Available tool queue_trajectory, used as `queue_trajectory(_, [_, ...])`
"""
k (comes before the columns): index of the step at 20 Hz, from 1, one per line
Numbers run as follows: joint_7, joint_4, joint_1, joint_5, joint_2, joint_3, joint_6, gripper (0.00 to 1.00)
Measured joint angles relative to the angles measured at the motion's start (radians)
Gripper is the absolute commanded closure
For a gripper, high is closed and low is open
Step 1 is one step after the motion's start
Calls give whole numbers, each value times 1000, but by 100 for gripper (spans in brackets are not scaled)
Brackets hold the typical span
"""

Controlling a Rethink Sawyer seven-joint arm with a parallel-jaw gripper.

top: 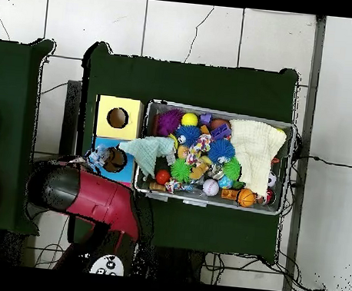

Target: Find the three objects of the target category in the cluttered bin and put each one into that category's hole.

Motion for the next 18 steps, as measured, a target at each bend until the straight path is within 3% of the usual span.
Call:
queue_trajectory(8, [0, -15, 69, -48, 4, -60, 0, 0])
queue_trajectory(18, [0, -33, 77, -49, 5, -68, 0, 0])
